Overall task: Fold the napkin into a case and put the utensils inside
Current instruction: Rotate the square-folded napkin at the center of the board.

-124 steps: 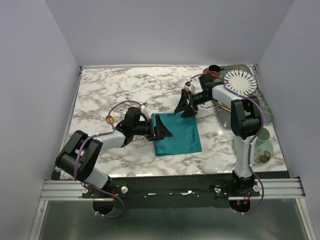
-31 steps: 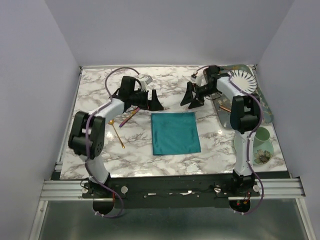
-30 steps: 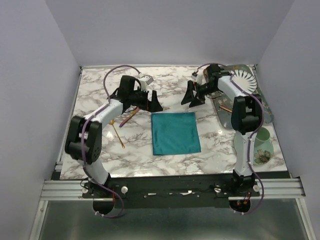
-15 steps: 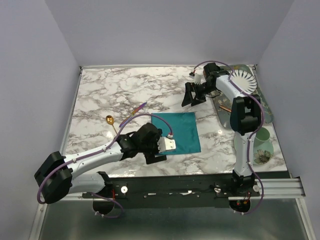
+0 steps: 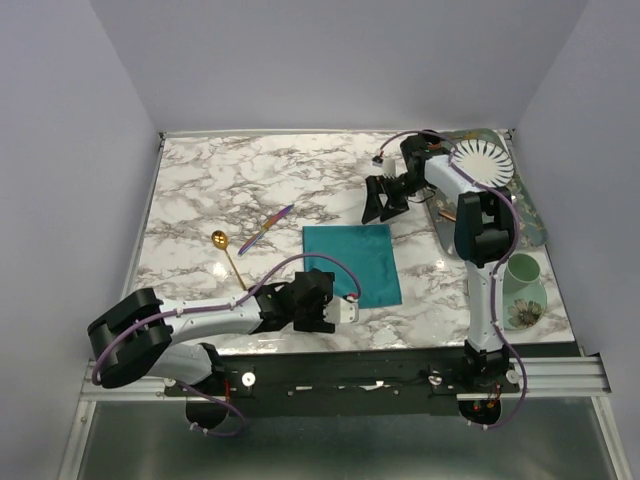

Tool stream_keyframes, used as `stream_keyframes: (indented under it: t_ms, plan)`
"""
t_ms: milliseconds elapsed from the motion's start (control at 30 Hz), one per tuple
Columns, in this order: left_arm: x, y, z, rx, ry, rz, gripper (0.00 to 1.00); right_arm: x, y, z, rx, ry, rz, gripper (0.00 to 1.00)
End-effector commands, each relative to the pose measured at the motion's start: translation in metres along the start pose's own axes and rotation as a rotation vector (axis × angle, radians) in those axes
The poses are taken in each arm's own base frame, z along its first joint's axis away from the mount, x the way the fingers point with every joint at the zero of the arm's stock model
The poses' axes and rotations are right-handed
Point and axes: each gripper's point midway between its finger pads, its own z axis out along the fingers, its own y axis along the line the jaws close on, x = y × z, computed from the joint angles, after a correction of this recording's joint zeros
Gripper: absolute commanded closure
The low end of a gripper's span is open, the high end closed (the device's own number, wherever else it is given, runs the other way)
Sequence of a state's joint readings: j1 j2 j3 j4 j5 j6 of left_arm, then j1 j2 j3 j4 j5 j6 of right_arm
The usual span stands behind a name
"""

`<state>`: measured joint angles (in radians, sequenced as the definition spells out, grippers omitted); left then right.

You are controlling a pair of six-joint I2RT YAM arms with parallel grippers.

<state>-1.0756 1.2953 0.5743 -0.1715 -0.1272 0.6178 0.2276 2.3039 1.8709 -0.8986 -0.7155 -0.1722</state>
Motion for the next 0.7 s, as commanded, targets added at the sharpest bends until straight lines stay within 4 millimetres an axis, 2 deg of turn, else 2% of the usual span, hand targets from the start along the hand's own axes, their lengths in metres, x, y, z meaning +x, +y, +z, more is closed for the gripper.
stream_keyframes:
  t_ms: [0, 100, 133, 200, 267, 333, 367, 433, 467, 500, 567, 600, 667]
  plan:
    - [0.012, 0.016, 0.004, -0.103, 0.045, 0.06, 0.01, 0.03, -0.004, 0.002, 0.016, 0.082, 0.005, 0.0]
    - [0.025, 0.021, 0.005, -0.126, 0.069, 0.054, 0.01, 0.044, -0.001, 0.0, 0.017, 0.104, 0.006, 0.0]
    - [0.029, 0.023, 0.005, -0.131, 0.077, 0.049, 0.01, 0.055, -0.001, 0.001, 0.016, 0.123, 0.013, 0.0]
    - [0.036, 0.029, 0.004, -0.137, 0.086, 0.036, 0.01, 0.06, 0.004, -0.004, 0.016, 0.126, 0.008, 0.0]
    - [0.048, 0.041, 0.003, -0.154, 0.103, 0.018, 0.01, 0.075, 0.007, -0.004, 0.005, 0.151, 0.029, 0.0]
    - [0.057, 0.054, 0.002, -0.176, 0.1, -0.003, 0.01, 0.082, 0.013, -0.008, -0.003, 0.149, 0.03, 0.0]
    - [0.061, 0.058, 0.003, -0.178, 0.109, 0.021, 0.01, 0.092, 0.015, -0.007, -0.009, 0.166, 0.049, 0.0]
    - [0.067, 0.064, 0.006, -0.167, 0.111, 0.015, 0.01, 0.097, 0.023, -0.011, -0.025, 0.158, 0.063, 0.0]
    - [0.073, 0.076, 0.006, -0.189, 0.111, -0.002, 0.01, 0.104, 0.027, -0.011, -0.036, 0.167, 0.081, 0.0]
    - [0.073, 0.079, 0.01, -0.175, 0.104, 0.001, 0.01, 0.117, 0.03, -0.009, -0.05, 0.188, 0.111, 0.0]
    - [0.076, 0.093, 0.012, -0.201, 0.09, -0.007, 0.01, 0.125, 0.041, -0.011, -0.081, 0.181, 0.152, 0.0]
    - [0.074, 0.101, 0.015, -0.205, 0.082, -0.007, 0.01, 0.14, 0.046, -0.009, -0.096, 0.205, 0.189, 0.0]
    - [0.071, 0.107, 0.02, -0.192, 0.058, -0.026, 0.01, 0.143, 0.061, -0.01, -0.13, 0.19, 0.22, 0.0]
